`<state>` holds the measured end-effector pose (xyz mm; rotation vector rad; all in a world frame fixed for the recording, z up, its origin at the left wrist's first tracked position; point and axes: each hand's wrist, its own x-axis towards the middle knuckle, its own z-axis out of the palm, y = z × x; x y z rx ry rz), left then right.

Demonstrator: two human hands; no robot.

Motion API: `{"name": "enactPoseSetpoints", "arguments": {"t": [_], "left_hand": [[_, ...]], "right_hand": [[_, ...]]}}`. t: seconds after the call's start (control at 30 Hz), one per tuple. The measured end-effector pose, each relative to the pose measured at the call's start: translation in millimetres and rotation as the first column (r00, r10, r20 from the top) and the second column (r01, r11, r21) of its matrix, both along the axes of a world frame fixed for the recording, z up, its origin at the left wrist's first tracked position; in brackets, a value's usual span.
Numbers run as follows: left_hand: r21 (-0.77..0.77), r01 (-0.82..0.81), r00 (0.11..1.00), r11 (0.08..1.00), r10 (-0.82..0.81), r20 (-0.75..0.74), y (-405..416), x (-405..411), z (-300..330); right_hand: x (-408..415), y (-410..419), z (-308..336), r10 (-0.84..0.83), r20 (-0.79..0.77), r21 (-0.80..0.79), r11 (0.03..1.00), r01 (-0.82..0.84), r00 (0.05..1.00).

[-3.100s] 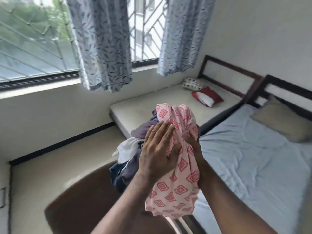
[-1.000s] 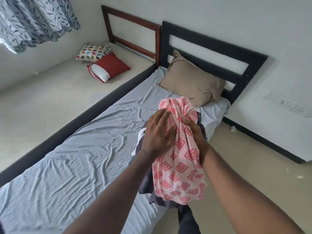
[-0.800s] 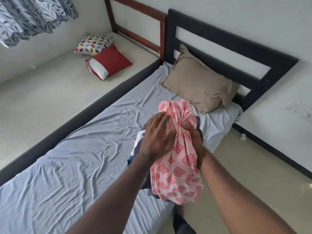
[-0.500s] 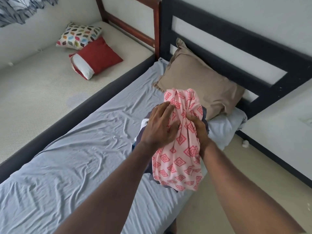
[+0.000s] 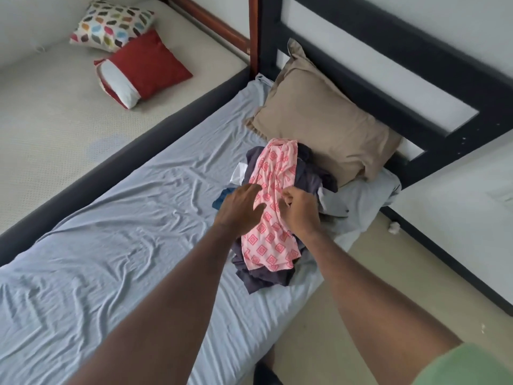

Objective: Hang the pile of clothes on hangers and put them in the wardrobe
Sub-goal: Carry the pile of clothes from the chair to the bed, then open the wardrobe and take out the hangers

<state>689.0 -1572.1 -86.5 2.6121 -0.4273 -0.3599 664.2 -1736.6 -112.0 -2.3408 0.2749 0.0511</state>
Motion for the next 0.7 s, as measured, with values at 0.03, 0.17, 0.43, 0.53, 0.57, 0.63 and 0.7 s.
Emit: {"name": "enactPoseSetpoints", "arguments": {"t": [0.03, 0.17, 0.43, 0.53, 0.57, 0.63, 0.7], "left_hand": [[-0.01, -0.021, 1.0, 1.0, 0.021, 0.013, 4.2, -1.9, 6.5], [-0.048, -0.101, 0.992, 0.994, 0.104, 0.064, 27.2, -22.2, 37.5], [-0.225, -0.3, 0.914, 0.927, 0.347, 0.209, 118.8, -131.3, 105.9], [-0.302, -0.399, 0.855, 0.866, 0.47, 0.218, 162.3, -196.7, 133.2], [-0.318, -0.438, 0.829, 0.841, 0.514, 0.218, 180.3, -222.6, 141.2], [-0.321, -0.508, 0.775, 0.799, 0.587, 0.235, 215.9, -274.8, 155.6], [-0.304, -0.584, 0.716, 0.753, 0.654, 0.245, 254.8, -341.6, 168.8]], "right_hand": [[-0.9, 6.5, 6.7, 0.017, 0.038, -0.008, 1.0, -0.017, 0.999], [-9.5, 32.3, 37.8, 0.095, 0.125, -0.078, 0.993, -0.086, 0.988], [-84.8, 111.3, 113.2, 0.252, 0.22, -0.142, 0.964, -0.225, 0.942], [-134.5, 156.5, 137.9, 0.343, 0.244, -0.166, 0.936, -0.309, 0.907], [-154.8, 174.4, 145.9, 0.38, 0.252, -0.183, 0.922, -0.342, 0.89], [-194.5, 211.2, 161.0, 0.449, 0.252, -0.211, 0.89, -0.404, 0.857], [-244.5, 253.2, 174.8, 0.53, 0.243, -0.234, 0.845, -0.481, 0.812]]}}
